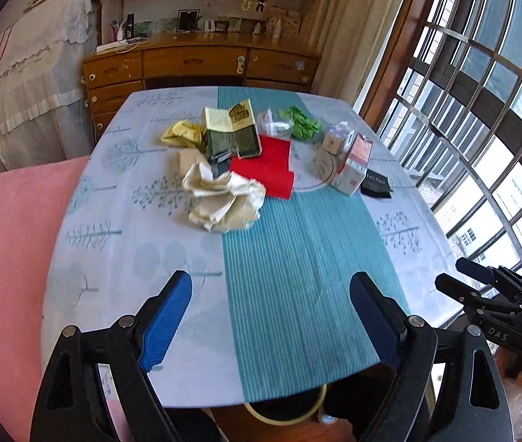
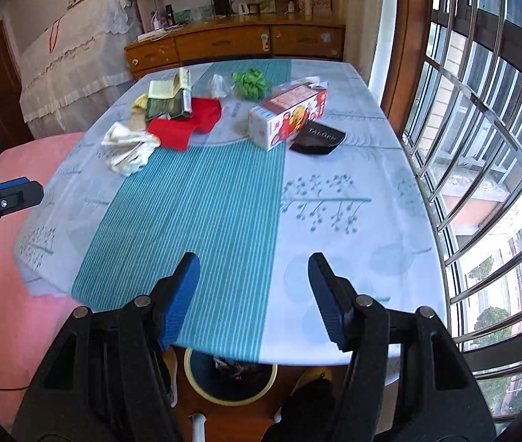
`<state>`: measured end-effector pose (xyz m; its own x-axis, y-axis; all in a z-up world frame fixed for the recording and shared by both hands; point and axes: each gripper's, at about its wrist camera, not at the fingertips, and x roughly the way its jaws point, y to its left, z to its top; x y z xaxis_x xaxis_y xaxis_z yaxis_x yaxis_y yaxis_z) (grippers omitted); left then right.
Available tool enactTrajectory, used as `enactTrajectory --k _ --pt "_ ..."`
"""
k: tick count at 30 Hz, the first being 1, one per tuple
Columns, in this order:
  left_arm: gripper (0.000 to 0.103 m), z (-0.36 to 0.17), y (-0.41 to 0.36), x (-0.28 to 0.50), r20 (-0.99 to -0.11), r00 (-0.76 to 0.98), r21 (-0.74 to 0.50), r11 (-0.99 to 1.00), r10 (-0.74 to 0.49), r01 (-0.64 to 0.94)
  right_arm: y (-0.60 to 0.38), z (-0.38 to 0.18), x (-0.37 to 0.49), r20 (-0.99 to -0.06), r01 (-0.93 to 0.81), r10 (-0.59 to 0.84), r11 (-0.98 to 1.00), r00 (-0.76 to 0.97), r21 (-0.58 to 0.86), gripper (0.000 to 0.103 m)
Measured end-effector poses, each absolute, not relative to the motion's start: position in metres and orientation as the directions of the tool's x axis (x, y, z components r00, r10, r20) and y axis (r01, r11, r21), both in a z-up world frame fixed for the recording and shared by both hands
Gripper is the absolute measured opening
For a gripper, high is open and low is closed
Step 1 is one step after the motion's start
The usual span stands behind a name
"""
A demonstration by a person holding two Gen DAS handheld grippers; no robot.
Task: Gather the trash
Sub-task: 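Raise both tools back over the table, then grasp the red cloth with the left tool while the right tool grasps the black TALOPN card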
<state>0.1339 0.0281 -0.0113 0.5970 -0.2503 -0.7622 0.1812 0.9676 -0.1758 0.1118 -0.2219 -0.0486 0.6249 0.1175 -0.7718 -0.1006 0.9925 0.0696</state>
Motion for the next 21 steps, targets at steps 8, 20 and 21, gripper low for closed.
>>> enactTrajectory --k 8,20,21 --pt "0.089 -0.005 -0.019 0.247 -0.781 0.561 -0.229 0.961 -0.275 0.152 -0.281 -0.059 0.212 -0.764 -0.071 0.049 0.997 0.643 0.005 0.060" --pt "0.089 -0.093 -0.047 0.373 -0.857 0.481 -0.263 0.959 -0.184 -0.102 -0.326 -0.113 0.327 -0.787 -0.119 0.116 0.991 0.606 0.054 0.068" --pt "0.089 -0.101 -0.047 0.378 -0.868 0.463 -0.260 0.958 -0.178 -0.119 -0.329 -0.116 0.335 -0.788 -0.113 0.131 0.990 0.602 0.079 0.068"
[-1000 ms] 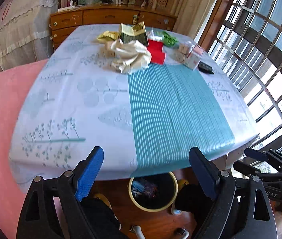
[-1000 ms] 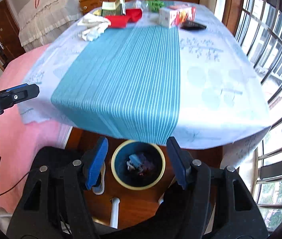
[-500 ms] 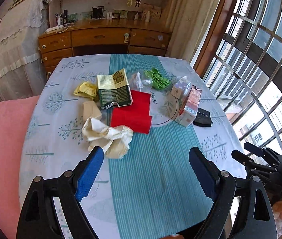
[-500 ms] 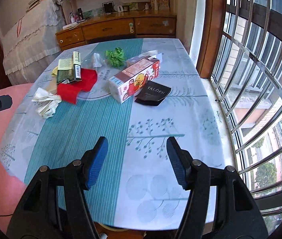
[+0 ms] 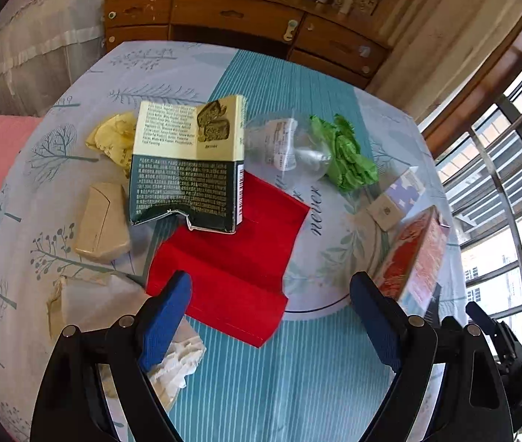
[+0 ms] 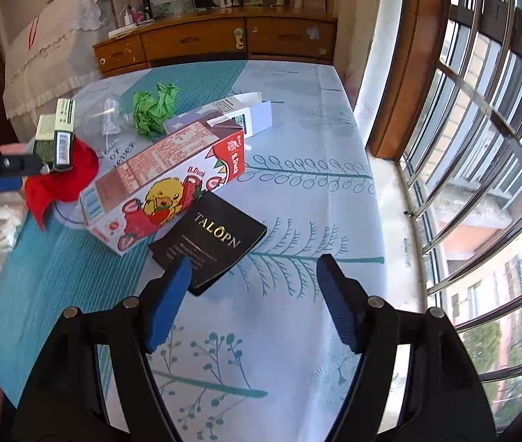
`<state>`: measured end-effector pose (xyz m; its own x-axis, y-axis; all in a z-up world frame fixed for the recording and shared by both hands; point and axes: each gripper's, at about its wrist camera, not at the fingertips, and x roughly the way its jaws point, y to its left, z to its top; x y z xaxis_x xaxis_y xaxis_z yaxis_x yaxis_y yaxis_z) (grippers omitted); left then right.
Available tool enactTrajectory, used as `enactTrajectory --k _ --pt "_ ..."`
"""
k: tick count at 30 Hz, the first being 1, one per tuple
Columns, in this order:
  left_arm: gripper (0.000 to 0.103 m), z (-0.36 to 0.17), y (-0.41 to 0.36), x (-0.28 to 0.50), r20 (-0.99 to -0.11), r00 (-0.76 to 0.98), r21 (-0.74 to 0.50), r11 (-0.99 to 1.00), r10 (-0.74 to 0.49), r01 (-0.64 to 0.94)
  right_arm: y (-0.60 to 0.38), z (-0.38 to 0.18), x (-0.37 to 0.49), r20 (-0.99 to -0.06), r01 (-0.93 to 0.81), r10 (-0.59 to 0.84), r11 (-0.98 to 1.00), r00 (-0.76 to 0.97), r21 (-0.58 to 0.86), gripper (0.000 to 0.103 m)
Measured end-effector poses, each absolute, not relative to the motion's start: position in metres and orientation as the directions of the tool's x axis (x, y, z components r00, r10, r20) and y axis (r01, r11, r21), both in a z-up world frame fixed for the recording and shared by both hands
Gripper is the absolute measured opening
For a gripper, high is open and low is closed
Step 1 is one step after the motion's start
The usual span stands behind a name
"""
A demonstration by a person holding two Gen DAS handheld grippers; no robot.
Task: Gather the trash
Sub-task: 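Grasp the red cloth with the left tool while the right tool grasps the black TALOPN card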
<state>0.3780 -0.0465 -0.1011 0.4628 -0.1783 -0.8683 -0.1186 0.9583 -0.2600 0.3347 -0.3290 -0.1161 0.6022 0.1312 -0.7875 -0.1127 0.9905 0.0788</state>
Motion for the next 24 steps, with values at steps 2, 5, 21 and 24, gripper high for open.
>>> enactTrajectory --k 2,5,21,24 --pt "0.089 -0.114 -0.044 0.382 -0.882 0.439 -0.256 0.957 -0.172 -0.140 -0.331 -0.123 0.347 -0.794 -0.108 0.140 0.990 0.592 0.095 0.068" --pt "0.089 -0.127 -0.041 0.383 -0.891 0.427 -0.241 0.958 -0.154 -0.158 -0.332 -0.131 0.362 -0.794 -0.113 0.144 0.989 0.590 0.096 0.068" --pt "0.089 -0.151 -0.033 0.395 -0.918 0.353 -0.268 0.940 -0.183 -0.211 -0.292 -0.144 0.380 -0.790 -0.341 0.307 0.931 0.531 0.133 0.068" --pt "0.089 -0.151 -0.041 0.405 -0.921 0.345 -0.266 0.939 -0.181 -0.219 -0.281 -0.145 0.373 -0.796 -0.389 0.299 0.917 0.527 0.087 0.068"
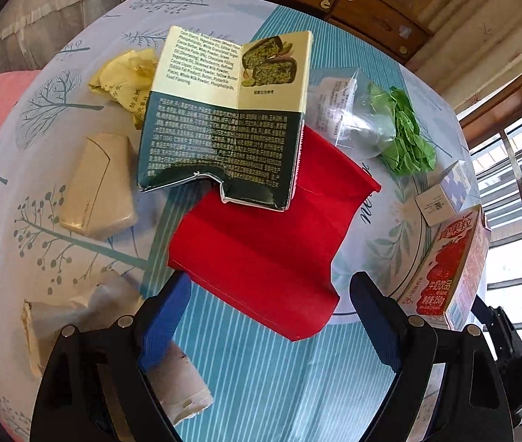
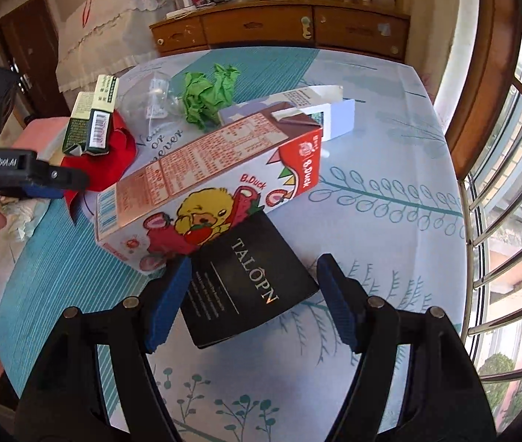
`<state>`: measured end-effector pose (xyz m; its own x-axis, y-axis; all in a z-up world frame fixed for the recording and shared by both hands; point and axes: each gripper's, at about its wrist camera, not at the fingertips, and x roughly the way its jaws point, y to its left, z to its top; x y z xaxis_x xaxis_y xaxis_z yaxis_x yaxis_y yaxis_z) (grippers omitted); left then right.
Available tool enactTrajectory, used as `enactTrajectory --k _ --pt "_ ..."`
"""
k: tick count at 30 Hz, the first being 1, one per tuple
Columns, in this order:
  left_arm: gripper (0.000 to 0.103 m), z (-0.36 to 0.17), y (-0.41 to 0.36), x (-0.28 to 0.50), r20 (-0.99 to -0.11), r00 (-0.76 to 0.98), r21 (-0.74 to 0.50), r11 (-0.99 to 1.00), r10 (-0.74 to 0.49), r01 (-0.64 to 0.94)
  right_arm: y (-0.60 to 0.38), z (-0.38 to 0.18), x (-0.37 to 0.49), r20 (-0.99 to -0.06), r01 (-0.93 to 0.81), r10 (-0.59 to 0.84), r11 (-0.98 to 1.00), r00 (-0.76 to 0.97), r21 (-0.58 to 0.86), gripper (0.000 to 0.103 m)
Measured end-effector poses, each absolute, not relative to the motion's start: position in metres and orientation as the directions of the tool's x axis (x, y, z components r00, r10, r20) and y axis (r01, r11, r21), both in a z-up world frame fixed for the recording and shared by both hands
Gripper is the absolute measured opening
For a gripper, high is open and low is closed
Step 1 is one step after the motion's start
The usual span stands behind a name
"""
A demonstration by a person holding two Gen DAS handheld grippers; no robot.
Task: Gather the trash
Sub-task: 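Grasp the red cloth with the left tool while the right tool grasps the black TALOPN card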
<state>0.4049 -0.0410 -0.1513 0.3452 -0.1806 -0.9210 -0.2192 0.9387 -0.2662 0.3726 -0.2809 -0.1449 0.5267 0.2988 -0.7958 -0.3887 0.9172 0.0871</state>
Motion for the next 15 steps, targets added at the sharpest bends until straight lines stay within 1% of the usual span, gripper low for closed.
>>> enactTrajectory --k 6,7,8,9,10,11,12,13,14,15 --pt "0.089 -0.151 -0.047 0.418 -0.928 0.351 -0.233 0.934 -0.130 -0.270 -0.259 -0.148 0.358 -0.810 -0.459 0.265 0.888 0.523 -0.006 0.072" --pt "0.085 -0.151 -0.050 0.420 -0.929 0.354 -0.214 0.936 -0.107 -0.279 -0.256 -0.149 0.356 -0.810 -0.469 0.267 0.883 0.522 -0.011 0.072" --pt "0.077 -0.151 -0.052 0.421 -0.930 0.360 -0.185 0.940 -0.073 -0.288 -0.254 -0.149 0.355 -0.810 -0.479 0.272 0.878 0.519 -0.012 0.073" --pt "0.073 -0.150 -0.054 0.421 -0.930 0.364 -0.157 0.944 -0.042 -0.290 -0.251 -0.149 0.353 -0.811 -0.487 0.275 0.873 0.517 -0.015 0.073" --pt "0.063 -0.151 -0.055 0.422 -0.929 0.369 -0.127 0.949 -0.012 -0.290 -0.249 -0.149 0.352 -0.811 -0.493 0.276 0.870 0.516 -0.018 0.073" --pt "0.051 -0.151 -0.057 0.422 -0.927 0.376 -0.102 0.952 0.014 -0.288 -0.248 -0.149 0.351 -0.810 -0.494 0.275 0.869 0.518 -0.021 0.073" --pt "0.046 -0.151 -0.057 0.421 -0.922 0.387 -0.094 0.954 0.025 -0.286 -0.246 -0.150 0.350 -0.810 -0.494 0.274 0.869 0.518 -0.022 0.073" --pt "0.036 -0.149 -0.052 0.418 -0.918 0.397 -0.101 0.953 0.021 -0.284 -0.245 -0.150 0.349 -0.812 -0.497 0.276 0.868 0.515 -0.020 0.073" --pt "0.029 -0.149 -0.051 0.417 -0.915 0.404 -0.110 0.954 0.013 -0.279 -0.245 -0.150 0.348 -0.814 -0.500 0.280 0.866 0.509 -0.015 0.073" --pt "0.026 -0.150 -0.050 0.416 -0.913 0.408 -0.117 0.955 0.004 -0.271 -0.245 -0.150 0.346 -0.815 -0.503 0.283 0.864 0.505 -0.011 0.073"
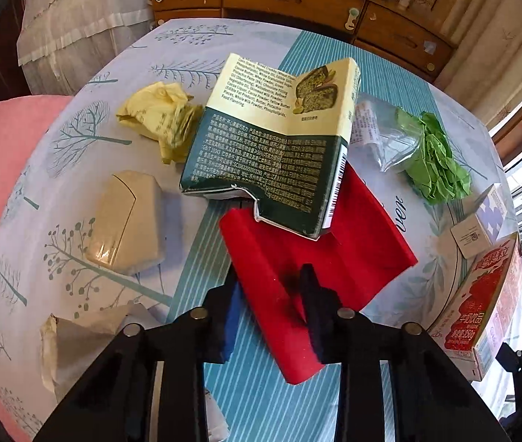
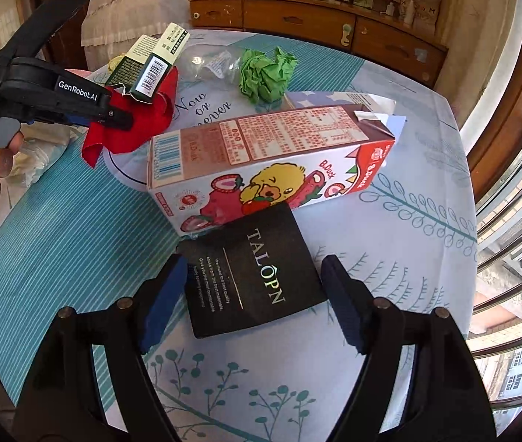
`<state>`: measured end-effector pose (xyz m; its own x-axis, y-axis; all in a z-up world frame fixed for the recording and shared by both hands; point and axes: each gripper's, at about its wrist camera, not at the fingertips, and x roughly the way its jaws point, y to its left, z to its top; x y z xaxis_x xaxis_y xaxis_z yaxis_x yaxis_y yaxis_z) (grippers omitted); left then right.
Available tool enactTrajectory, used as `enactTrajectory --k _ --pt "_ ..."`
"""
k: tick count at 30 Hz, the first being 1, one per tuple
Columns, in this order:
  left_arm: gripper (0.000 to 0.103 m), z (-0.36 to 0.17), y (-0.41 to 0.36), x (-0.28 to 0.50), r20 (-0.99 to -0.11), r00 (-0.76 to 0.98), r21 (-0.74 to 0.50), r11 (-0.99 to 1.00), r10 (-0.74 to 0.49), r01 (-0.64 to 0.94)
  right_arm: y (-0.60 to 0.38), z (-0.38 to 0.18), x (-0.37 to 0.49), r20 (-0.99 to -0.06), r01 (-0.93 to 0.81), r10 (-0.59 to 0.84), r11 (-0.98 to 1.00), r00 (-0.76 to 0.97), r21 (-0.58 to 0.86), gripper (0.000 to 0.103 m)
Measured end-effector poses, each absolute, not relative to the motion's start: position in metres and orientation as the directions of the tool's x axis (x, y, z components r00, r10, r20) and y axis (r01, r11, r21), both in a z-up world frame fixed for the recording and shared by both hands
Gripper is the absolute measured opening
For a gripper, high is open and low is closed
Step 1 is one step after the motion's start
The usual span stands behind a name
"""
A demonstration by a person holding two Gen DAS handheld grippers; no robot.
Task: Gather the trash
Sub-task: 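Grasp the red cloth with the left tool while the right tool grasps the black TALOPN card, then carry the red cloth and black card down over the trash bin with both tools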
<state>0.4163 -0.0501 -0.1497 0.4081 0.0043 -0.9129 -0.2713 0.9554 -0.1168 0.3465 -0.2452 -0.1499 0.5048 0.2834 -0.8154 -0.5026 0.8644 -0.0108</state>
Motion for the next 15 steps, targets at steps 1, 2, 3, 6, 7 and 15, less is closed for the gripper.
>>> enactTrajectory --k 1,2,3,6,7,15 --pt "0.023 -0.150 -0.049 0.415 -0.911 0.412 -0.127 0.957 -0.008 -0.262 -0.245 -0.150 0.345 -0.817 -0.504 0.288 0.864 0.500 -0.004 0.073" --pt "0.020 -0.150 -0.047 0.412 -0.910 0.414 -0.138 0.958 -0.023 -0.250 -0.245 -0.149 0.344 -0.818 -0.503 0.292 0.864 0.496 0.003 0.073" --pt "0.019 -0.150 -0.046 0.409 -0.909 0.415 -0.151 0.960 -0.041 -0.236 -0.244 -0.149 0.343 -0.819 -0.503 0.298 0.864 0.490 0.013 0.073" --pt "0.017 -0.149 -0.043 0.396 -0.905 0.419 -0.171 0.965 -0.074 -0.200 -0.241 -0.149 0.340 -0.825 -0.510 0.305 0.860 0.475 0.024 0.078" --pt "0.016 -0.148 -0.043 0.389 -0.904 0.420 -0.178 0.967 -0.087 -0.183 -0.240 -0.149 0.338 -0.827 -0.515 0.301 0.857 0.475 0.016 0.079" --pt "0.015 -0.129 -0.033 0.336 -0.897 0.413 -0.200 0.977 -0.155 -0.069 -0.223 -0.152 0.326 -0.832 -0.535 0.283 0.845 0.477 -0.019 0.079"
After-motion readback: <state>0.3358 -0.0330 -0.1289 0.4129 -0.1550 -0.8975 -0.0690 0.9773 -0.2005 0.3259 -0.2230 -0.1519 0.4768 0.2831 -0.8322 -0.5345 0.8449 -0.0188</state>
